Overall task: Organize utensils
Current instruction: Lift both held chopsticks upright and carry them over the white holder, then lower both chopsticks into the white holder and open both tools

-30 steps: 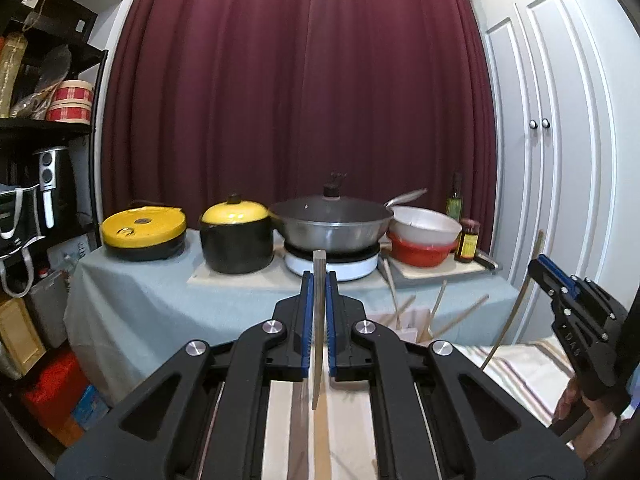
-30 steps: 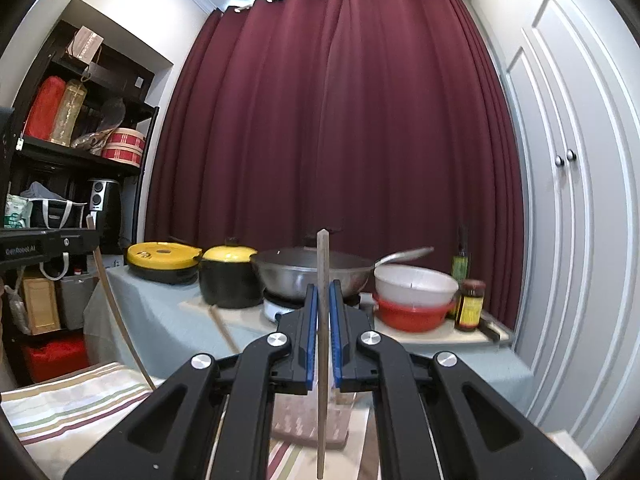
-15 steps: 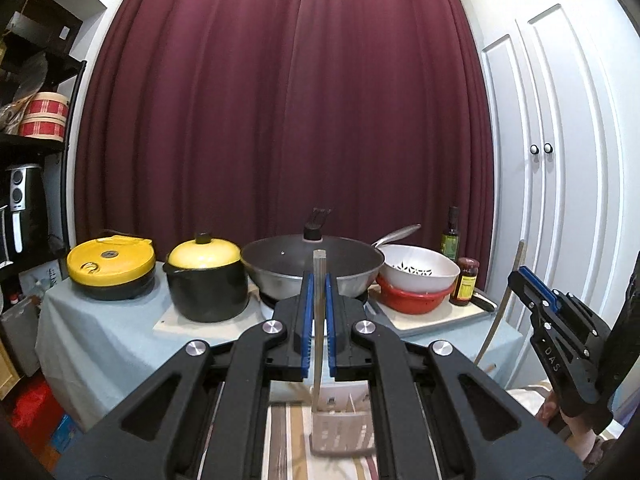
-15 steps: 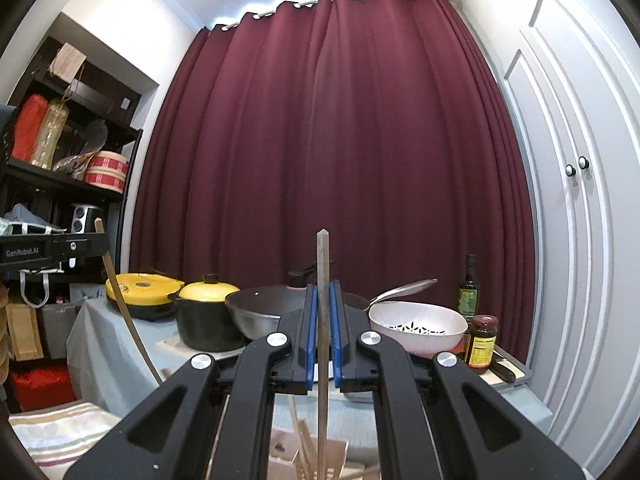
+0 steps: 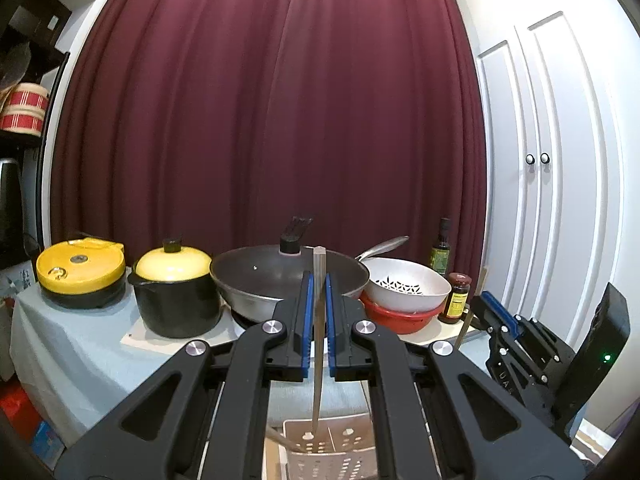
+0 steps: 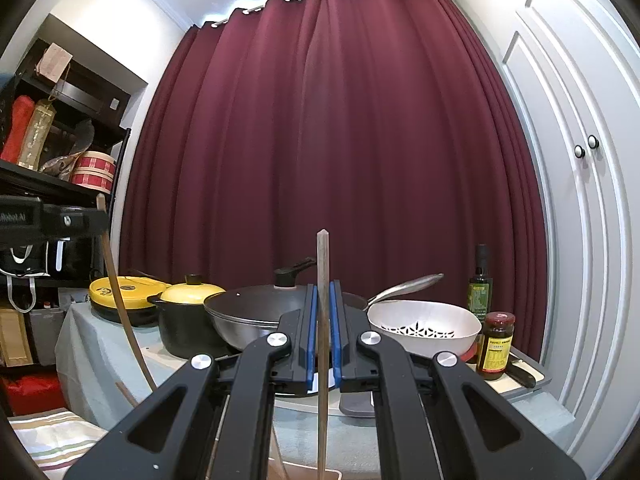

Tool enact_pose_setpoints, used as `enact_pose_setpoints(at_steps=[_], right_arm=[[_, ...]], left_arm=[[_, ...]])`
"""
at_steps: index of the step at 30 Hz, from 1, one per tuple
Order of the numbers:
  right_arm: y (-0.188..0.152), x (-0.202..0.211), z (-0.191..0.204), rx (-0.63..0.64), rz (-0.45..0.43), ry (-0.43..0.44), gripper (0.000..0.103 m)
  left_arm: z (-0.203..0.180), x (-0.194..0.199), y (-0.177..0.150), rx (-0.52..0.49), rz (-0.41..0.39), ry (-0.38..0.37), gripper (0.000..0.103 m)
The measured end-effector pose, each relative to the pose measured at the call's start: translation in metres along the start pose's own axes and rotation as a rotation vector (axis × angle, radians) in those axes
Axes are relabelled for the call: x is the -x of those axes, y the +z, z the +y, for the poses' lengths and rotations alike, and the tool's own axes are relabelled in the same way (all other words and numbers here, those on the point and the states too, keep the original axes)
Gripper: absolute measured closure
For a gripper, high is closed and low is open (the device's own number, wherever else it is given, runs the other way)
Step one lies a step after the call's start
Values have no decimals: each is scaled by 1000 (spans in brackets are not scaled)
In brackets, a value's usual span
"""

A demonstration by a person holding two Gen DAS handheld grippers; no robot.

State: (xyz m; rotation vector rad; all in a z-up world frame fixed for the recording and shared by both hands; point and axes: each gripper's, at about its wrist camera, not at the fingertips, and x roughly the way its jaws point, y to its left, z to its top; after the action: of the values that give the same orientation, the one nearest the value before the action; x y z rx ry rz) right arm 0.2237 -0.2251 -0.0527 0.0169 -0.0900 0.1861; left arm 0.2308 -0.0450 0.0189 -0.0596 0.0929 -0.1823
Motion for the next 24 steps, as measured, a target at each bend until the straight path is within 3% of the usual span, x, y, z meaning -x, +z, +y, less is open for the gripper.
enact_pose_setpoints(at_steps=[10,24], right_arm=[[-19,-13,0,11,14,-7,96],[-59,-25,1,-3,136,2,96]], left_arm=[[0,-20,-28,-5,51,8,97],[8,-49,-71,-5,133,18,97]])
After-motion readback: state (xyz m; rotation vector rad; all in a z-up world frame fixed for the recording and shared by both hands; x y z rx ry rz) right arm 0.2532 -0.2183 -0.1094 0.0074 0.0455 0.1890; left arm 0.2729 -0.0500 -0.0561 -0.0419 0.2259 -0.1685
